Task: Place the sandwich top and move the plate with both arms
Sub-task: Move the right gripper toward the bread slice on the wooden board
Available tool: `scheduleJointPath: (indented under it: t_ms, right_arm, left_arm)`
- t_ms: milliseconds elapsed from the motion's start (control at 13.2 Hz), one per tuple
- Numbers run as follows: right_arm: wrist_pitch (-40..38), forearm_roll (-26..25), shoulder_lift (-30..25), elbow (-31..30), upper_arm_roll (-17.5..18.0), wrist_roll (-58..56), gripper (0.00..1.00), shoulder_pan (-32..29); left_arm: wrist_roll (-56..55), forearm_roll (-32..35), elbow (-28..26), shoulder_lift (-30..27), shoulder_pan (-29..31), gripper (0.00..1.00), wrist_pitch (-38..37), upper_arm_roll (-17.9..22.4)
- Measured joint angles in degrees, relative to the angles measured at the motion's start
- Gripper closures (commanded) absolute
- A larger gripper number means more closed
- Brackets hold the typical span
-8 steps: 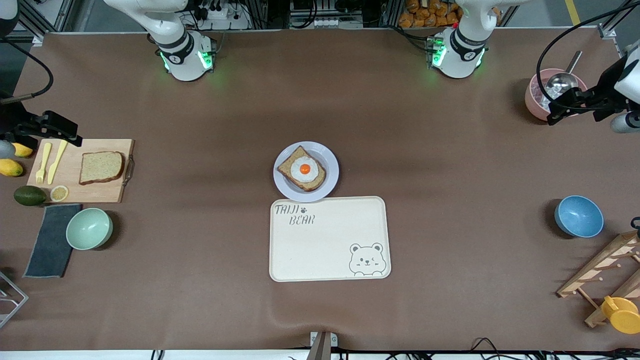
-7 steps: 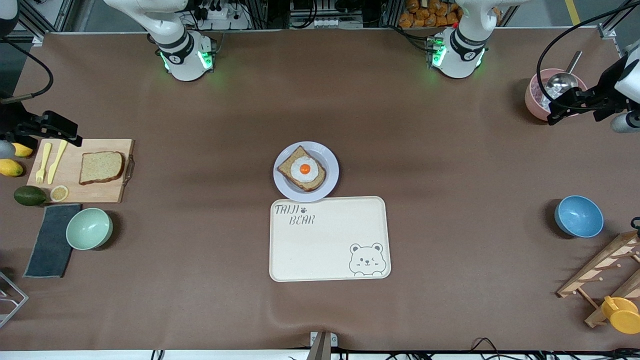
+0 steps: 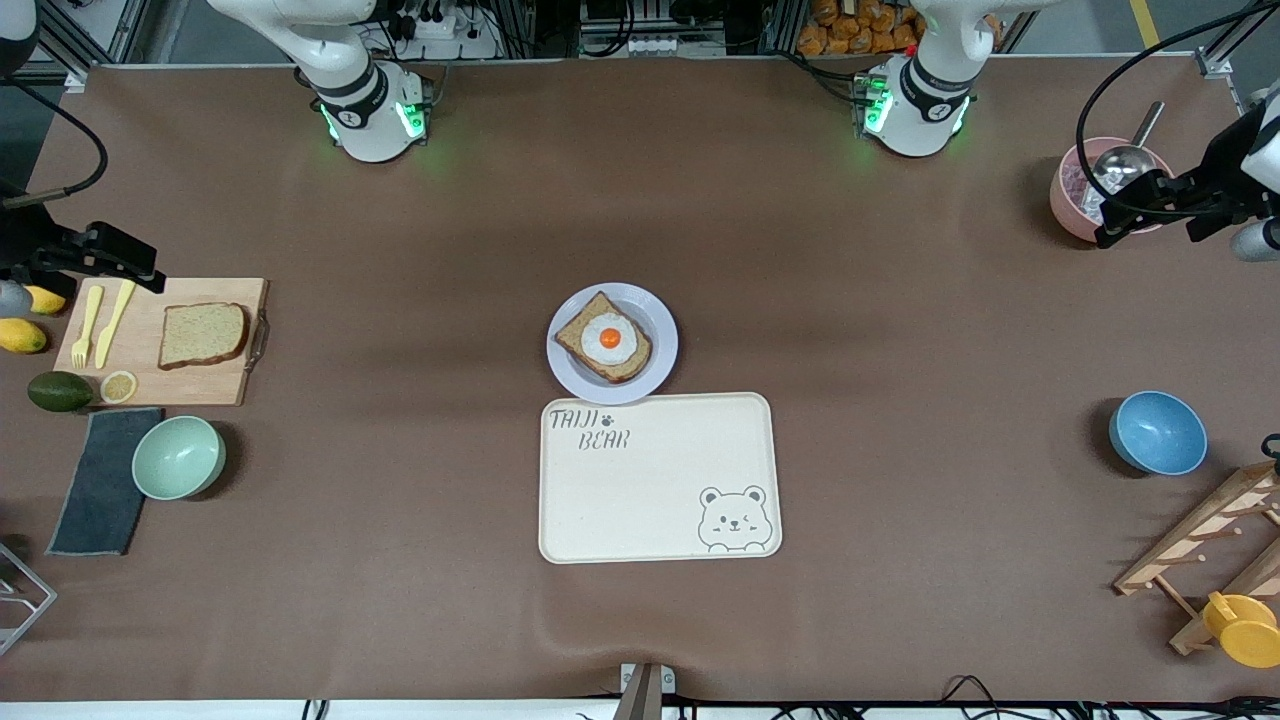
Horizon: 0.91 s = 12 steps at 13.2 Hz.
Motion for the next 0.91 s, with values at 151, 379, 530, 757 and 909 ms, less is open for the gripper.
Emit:
scheduleJointPath:
  t_ms: [151,379,530,757,909]
  right_arm:
    - [0.0,0.0,0.0,-0.3,0.0,0.0,0.0,-0.1]
    - [0.1,0.3,0.4,-0.9,0.0,0.0,0.0,-1.6]
    - [0.1,1.3,1.7,-1.1,0.0,-1.2,0.0,-4.3]
    - [0.3,3.6,4.8,-1.6,-0.1,-5.1,0.0,-9.0]
    - [0.6,5.3,6.9,-2.1,-0.1,-6.8,0.0,-12.1]
  left_arm:
    - [0.0,0.0,0.0,1.4,0.1,0.0,-0.2,0.1]
    - [0.0,-1.2,-0.6,3.8,0.0,0.0,-0.3,-0.2]
    - [0.0,-4.7,-1.8,4.4,0.1,0.0,0.1,-0.2]
    - [0.0,-7.9,-4.2,4.6,0.6,0.0,1.2,-0.1]
    - [0.0,-9.5,-6.3,4.6,0.6,0.0,3.1,-0.2]
